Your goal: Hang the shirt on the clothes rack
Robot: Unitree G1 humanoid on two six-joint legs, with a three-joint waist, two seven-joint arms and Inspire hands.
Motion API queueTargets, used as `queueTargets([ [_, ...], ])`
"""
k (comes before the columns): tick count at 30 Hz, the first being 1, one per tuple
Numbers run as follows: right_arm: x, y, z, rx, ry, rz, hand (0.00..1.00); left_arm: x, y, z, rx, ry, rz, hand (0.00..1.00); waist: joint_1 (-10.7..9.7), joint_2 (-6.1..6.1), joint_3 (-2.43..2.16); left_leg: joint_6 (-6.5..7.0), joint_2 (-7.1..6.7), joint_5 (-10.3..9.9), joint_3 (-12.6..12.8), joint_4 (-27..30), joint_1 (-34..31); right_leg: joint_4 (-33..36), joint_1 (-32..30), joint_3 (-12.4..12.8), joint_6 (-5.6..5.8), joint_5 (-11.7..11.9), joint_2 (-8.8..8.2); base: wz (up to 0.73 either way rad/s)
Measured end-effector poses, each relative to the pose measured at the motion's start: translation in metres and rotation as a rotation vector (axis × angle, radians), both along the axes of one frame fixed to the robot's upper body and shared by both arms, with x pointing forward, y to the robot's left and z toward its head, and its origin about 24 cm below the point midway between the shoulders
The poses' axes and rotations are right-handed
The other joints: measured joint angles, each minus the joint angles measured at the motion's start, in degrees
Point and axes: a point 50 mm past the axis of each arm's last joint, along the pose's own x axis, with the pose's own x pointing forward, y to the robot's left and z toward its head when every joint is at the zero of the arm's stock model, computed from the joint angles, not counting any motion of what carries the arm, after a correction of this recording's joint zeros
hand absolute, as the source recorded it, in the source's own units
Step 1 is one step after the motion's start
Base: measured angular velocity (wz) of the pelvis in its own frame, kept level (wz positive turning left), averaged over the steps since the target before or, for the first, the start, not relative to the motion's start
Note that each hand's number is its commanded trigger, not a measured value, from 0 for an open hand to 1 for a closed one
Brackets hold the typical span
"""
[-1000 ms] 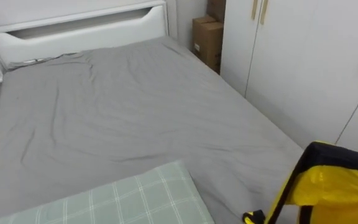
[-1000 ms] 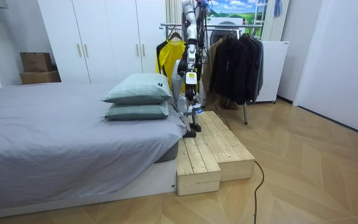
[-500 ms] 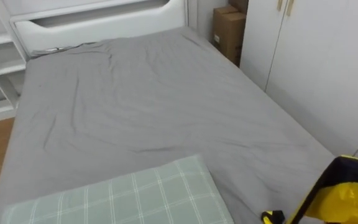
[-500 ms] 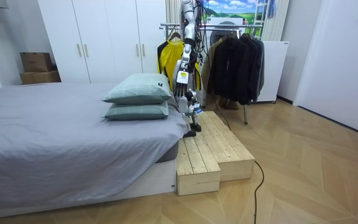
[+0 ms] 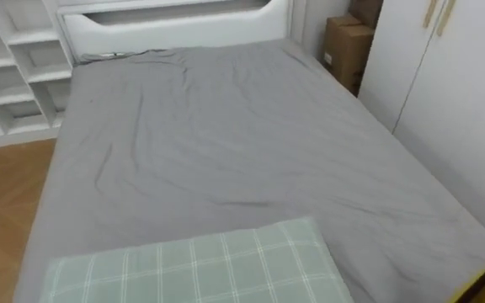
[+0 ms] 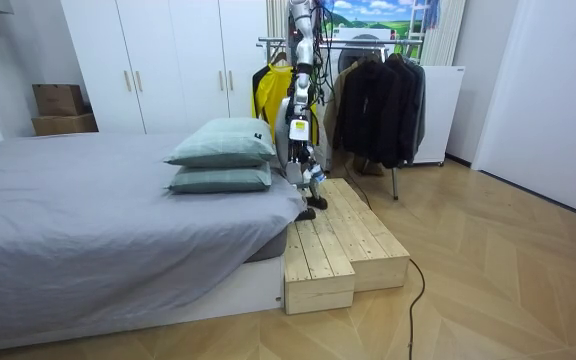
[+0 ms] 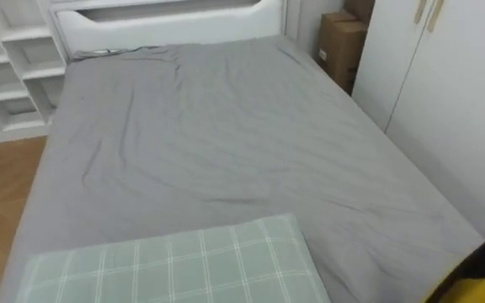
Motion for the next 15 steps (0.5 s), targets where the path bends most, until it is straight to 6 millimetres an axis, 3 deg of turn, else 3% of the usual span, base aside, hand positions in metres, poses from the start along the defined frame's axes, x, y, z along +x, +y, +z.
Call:
queueTargets([
  [1, 0.001, 0.0, 0.0, -0.002, -0.002, 0.001, 0.0, 0.0, 0.0, 0.0, -0.002, 0.004, -0.006, 0.0, -0.09, -0.05, 0.03, 0.18, -0.21, 0.01, -0.67, -0.03, 0.03, 0.05, -0.17, 1.43, 0.0, 0.04, 0.11, 0.67],
  [2, 0.001, 0.001, 0.0, -0.004, -0.002, 0.0, 0.0, 0.002, 0.0, 0.0, -0.002, 0.005, -0.005, 0.0, -0.48, -0.34, 0.11, 0.56, -0.79, 0.19, -2.47, -0.18, 0.07, -1.0, -0.25, 4.37, 0.2, 0.18, 1.04, 0.75],
  [3, 0.0, 0.003, -0.001, -0.002, 0.002, -0.003, 0.0, 0.003, 0.001, 0.0, 0.004, 0.0, -0.007, 0.0, -0.9, -0.91, 0.12, 0.81, -1.6, 0.66, -3.98, -0.63, 0.29, -3.06, -0.8, 5.7, 0.04, 0.48, 1.92, 0.79],
  [5, -0.002, 0.005, -0.001, -0.003, 0.009, -0.002, 0.0, 0.002, 0.001, 0.0, 0.01, 0.005, -0.006, 0.0, -1.22, -1.82, 0.28, 0.88, -2.61, 1.13, -6.06, -0.87, 0.92, -4.75, -1.2, 5.93, -0.11, 0.81, 2.67, 0.68],
  [9, -0.002, 0.009, -0.002, 0.004, 0.013, 0.016, 0.0, 0.003, 0.0, 0.0, 0.028, 0.021, -0.055, 0.0, -0.5, -1.89, -0.1, 0.7, -3.48, 1.22, -9.23, -0.97, 0.36, -6.06, 0.19, 6.75, -0.05, 1.4, 3.1, 0.44],
  [15, 0.005, 0.011, -0.003, 0.017, 0.002, 0.044, 0.0, -0.004, -0.002, 0.0, 0.043, 0.064, -0.087, 0.0, 0.32, -1.48, -0.06, 0.53, -3.77, 1.33, -10.75, -1.24, 0.55, -7.3, 1.75, 8.22, -0.05, 1.4, 3.46, 0.17],
])
